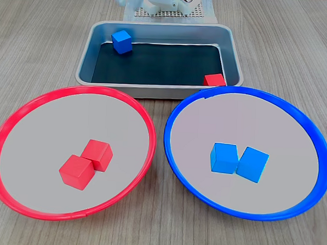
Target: Move six blocks tray to matching dishes
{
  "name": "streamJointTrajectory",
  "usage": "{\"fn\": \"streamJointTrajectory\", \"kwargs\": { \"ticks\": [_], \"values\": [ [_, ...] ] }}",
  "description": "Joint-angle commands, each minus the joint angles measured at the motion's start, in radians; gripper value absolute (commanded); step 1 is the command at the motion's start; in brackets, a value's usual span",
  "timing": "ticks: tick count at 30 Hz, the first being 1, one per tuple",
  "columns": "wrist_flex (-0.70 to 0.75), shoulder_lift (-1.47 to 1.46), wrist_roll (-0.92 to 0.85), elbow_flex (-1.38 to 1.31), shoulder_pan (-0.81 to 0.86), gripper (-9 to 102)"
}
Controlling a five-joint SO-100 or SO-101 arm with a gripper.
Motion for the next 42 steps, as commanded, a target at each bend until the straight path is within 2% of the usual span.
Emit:
{"fn": "streamJointTrajectory", "kwargs": {
  "ticks": [1,5,8,17,25,29,35,39,42],
  "values": [
    [-0.069,0.052,0.081,0.084,0.051,13],
    [-0.153,0.012,0.166,0.101,0.081,18],
    [-0.196,-0.028,0.167,0.101,0.092,18],
    [-0.27,-0.097,0.06,0.135,0.143,19],
    [-0.388,-0.12,0.034,0.201,0.155,18],
    [-0.445,-0.123,0.037,0.235,0.135,14],
    [-0.454,-0.123,0.032,0.241,0.071,0],
    [-0.394,-0.14,0.207,0.115,-0.08,0],
    [-0.305,-0.189,0.364,-0.101,-0.201,0]
  ]
}}
